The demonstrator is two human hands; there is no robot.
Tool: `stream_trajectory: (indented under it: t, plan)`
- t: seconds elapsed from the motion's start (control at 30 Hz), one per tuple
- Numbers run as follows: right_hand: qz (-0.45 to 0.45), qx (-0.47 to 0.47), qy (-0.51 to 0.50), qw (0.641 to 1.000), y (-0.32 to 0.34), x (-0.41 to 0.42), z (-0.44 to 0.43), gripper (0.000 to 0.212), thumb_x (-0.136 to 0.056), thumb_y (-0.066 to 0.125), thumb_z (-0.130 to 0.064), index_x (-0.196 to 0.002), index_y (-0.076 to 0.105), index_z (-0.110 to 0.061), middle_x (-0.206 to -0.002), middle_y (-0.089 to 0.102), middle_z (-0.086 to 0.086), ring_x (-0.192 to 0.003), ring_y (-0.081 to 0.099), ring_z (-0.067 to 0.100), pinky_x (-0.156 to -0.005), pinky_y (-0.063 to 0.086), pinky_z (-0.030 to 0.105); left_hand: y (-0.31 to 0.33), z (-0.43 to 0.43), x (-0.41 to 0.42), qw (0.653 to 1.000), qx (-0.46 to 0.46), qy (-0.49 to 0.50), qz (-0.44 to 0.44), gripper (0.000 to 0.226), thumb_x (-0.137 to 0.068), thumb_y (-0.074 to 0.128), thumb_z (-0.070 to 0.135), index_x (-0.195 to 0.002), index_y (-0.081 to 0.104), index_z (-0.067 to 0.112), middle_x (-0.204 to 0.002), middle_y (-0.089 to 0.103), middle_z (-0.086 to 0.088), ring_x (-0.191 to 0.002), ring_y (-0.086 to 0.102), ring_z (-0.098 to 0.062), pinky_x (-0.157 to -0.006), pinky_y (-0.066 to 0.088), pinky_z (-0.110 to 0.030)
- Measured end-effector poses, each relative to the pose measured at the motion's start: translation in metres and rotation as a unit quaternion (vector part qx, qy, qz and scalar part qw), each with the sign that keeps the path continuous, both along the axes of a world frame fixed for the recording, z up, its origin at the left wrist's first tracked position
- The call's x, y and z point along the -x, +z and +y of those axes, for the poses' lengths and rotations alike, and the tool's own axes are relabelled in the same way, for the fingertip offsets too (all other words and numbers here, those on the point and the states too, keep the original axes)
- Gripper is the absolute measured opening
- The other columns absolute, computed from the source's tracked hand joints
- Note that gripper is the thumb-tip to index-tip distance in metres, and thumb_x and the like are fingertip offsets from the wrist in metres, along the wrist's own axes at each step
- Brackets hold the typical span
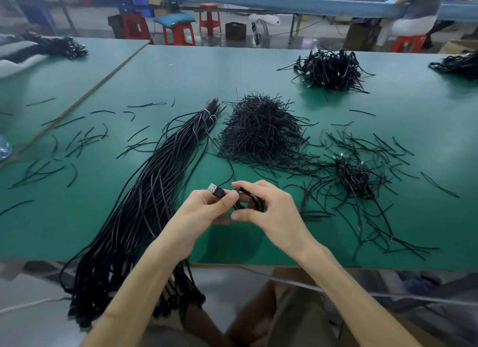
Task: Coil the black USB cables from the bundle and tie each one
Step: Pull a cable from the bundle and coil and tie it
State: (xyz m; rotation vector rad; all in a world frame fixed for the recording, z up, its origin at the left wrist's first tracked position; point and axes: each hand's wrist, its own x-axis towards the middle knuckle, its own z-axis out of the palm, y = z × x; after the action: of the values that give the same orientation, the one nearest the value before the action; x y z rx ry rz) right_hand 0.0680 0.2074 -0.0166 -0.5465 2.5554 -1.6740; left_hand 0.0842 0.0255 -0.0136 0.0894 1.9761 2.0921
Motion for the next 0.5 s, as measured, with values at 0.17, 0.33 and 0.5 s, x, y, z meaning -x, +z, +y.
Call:
stream_trajectory:
  t: [0.17,0.33,0.5]
  plan:
    - [0.018,-0.042,0.039,0.998,-0.001,0.0,-0.002,0.061,-0.078,0.085,-0.027,-0.135,0.064,-0.029,-0.103,0.064,-0.012,-0.095,0.056,0.011,-0.091,0.043,0.022,0.0,-0.007,0.001,0.998,-0.008,0.057,0.005,0.028,-0.078,0.078,0.031,-0.094,0.081,0.008,-0.077,0.07,-0.015,-0.065,0.062,-0.02,-0.059,0.054,-0.025]
    - [0.059,-0.116,0.043,0.991,0.0,0.0,-0.001,0.063,-0.086,0.078,-0.022,-0.145,0.054,-0.024,-0.11,0.057,-0.013,-0.099,0.05,0.009,-0.092,0.034,0.012,-0.004,-0.004,0.002,0.997,-0.012,0.072,0.008,0.023,-0.082,0.077,0.019,-0.093,0.078,-0.001,-0.077,0.071,-0.019,-0.061,0.064,-0.019,-0.06,0.055,-0.026]
    - [0.005,-0.135,0.004,0.991,-0.003,-0.001,0.0,0.062,-0.094,0.07,-0.032,-0.146,0.039,-0.023,-0.112,0.053,-0.007,-0.098,0.052,0.009,-0.094,0.044,0.026,-0.004,0.004,0.005,0.991,-0.02,0.125,0.047,0.011,-0.077,0.08,0.021,-0.08,0.08,0.01,-0.071,0.07,-0.014,-0.059,0.062,-0.021,-0.062,0.056,-0.029]
